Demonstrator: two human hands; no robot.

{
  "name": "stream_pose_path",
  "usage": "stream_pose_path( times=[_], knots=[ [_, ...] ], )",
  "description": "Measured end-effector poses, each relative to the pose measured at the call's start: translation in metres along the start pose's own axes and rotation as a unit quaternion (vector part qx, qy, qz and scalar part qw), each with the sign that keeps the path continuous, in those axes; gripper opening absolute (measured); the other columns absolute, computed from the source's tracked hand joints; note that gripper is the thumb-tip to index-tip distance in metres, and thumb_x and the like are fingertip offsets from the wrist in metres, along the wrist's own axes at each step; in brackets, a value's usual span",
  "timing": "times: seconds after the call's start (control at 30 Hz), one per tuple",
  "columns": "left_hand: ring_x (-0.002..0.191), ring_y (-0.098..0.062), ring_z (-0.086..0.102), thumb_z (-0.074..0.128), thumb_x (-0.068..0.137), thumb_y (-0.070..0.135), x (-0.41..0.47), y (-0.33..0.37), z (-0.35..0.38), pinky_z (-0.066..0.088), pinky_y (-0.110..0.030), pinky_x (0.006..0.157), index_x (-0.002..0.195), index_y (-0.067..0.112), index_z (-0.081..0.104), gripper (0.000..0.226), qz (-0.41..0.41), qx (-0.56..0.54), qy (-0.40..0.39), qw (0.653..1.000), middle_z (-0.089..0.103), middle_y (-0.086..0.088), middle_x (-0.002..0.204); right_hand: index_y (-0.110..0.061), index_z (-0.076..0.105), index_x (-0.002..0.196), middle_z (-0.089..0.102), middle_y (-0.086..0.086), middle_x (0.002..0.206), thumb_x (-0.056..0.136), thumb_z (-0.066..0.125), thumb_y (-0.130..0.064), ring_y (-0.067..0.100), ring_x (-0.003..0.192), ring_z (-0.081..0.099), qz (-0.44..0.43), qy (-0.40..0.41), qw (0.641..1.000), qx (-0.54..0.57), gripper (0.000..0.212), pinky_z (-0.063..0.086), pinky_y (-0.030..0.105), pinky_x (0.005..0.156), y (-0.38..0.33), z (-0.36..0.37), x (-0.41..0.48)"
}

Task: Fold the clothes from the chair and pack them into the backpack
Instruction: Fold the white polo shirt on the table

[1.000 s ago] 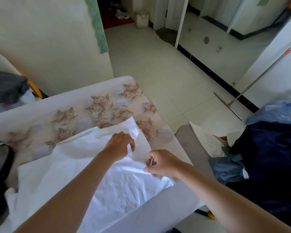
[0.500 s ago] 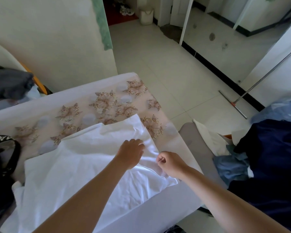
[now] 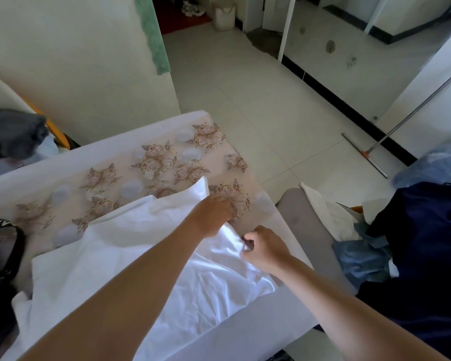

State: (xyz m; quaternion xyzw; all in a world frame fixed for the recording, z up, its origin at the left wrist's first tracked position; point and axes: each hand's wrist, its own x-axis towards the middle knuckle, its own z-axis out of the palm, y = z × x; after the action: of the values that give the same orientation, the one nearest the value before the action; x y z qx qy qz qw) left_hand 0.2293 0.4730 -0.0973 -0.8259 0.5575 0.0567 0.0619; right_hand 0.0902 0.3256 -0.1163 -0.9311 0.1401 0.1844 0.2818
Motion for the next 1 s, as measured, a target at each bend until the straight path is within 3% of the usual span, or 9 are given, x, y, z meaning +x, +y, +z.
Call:
stream_pose_path(
  times=[0.1,0.17,0.43,0.6,0.67,0.73,0.87,0.93,1.0],
  knots=[
    [0.107,-0.025,0.058,0.074,0.06,-0.001,-0.028,-0.01,-0.007,0.051,-0.038,0.079,0.091,0.018,0.073,0.036,0.006,-0.038,0.074,0.997,0.067,-0.001,0.103,-0.016,0.05,0.068,0.059,0.0,0.079,0.075,0.062,-0.029,0.021,0.073,0.058,-0.012,-0.072,0.997,-0.015,0.019,0.038,0.028,0.056,-0.018,-0.012,-0.005],
    [0.08,-0.021,0.057,0.077,0.051,0.002,-0.053,-0.019,-0.012,0.048,-0.033,0.071,0.073,0.019,0.068,0.029,-0.004,-0.022,0.106,0.994,0.058,0.001,0.082,-0.02,0.051,0.074,0.059,-0.003,0.079,0.075,0.064,-0.029,0.017,0.072,0.055,-0.029,-0.129,0.991,-0.02,0.016,0.039,0.029,0.058,-0.037,-0.021,-0.012],
    [0.062,-0.021,0.047,0.056,0.057,-0.011,-0.18,-0.042,-0.014,0.04,-0.032,0.057,0.068,0.016,0.059,0.03,-0.108,-0.026,0.211,0.971,0.053,-0.001,0.073,-0.019,0.045,0.073,0.049,-0.004,0.072,0.079,0.066,-0.02,0.014,0.061,0.045,-0.102,-0.219,0.97,-0.025,0.022,0.035,0.026,0.054,-0.148,0.0,-0.051],
    [0.074,-0.016,0.059,0.075,0.04,-0.001,-0.268,-0.035,0.04,0.042,-0.028,0.068,0.073,0.032,0.068,0.048,-0.209,-0.004,0.031,0.978,0.059,0.009,0.079,-0.015,0.07,0.098,0.073,0.0,0.097,0.085,0.064,-0.04,0.015,0.078,0.074,-0.073,-0.338,0.938,0.037,0.028,0.059,0.03,0.062,-0.187,0.045,-0.071],
    [0.077,-0.019,0.063,0.074,0.04,-0.004,-0.282,-0.025,0.051,0.048,-0.028,0.071,0.078,0.031,0.071,0.052,-0.269,-0.04,0.022,0.962,0.063,0.007,0.083,-0.021,0.073,0.096,0.073,-0.005,0.096,0.088,0.056,-0.033,0.017,0.088,0.072,-0.092,-0.252,0.963,0.021,0.023,0.057,0.028,0.069,-0.186,0.057,-0.066],
    [0.073,-0.021,0.064,0.071,0.04,-0.007,-0.283,-0.013,0.052,0.051,-0.027,0.067,0.078,0.029,0.071,0.052,-0.314,-0.064,0.083,0.944,0.063,0.006,0.083,-0.025,0.073,0.101,0.07,-0.007,0.108,0.091,0.053,-0.028,0.016,0.104,0.065,-0.128,-0.143,0.981,-0.029,0.023,0.054,0.031,0.087,-0.177,0.068,-0.056],
    [0.101,-0.025,0.063,0.079,0.068,0.014,-0.268,0.006,0.054,0.053,-0.036,0.08,0.106,0.025,0.069,0.041,-0.311,-0.113,0.121,0.936,0.064,0.001,0.114,-0.029,0.057,0.134,0.039,-0.002,0.15,0.093,0.057,-0.029,0.022,0.142,0.03,-0.225,-0.048,0.954,-0.193,0.042,0.026,0.036,0.116,-0.156,0.086,-0.046],
    [0.142,-0.029,0.035,0.066,0.086,0.042,-0.261,0.013,0.059,0.037,-0.048,0.109,0.145,0.029,0.045,0.064,-0.328,-0.145,0.035,0.933,0.034,-0.005,0.157,-0.03,0.032,0.152,0.01,0.002,0.165,0.093,0.059,-0.042,0.024,0.153,0.006,-0.266,-0.049,0.932,-0.24,0.066,0.01,0.04,0.122,-0.15,0.094,-0.044],
    [0.149,-0.026,-0.018,0.039,0.092,0.066,-0.259,0.015,0.07,0.002,-0.055,0.12,0.155,0.032,-0.005,0.084,-0.343,-0.16,-0.086,0.922,-0.023,0.0,0.161,-0.033,0.008,0.157,-0.01,0.001,0.166,0.09,0.058,-0.055,0.021,0.153,-0.009,-0.278,-0.082,0.916,-0.277,0.086,0.002,0.045,0.123,-0.143,0.103,-0.04]
  ],
)
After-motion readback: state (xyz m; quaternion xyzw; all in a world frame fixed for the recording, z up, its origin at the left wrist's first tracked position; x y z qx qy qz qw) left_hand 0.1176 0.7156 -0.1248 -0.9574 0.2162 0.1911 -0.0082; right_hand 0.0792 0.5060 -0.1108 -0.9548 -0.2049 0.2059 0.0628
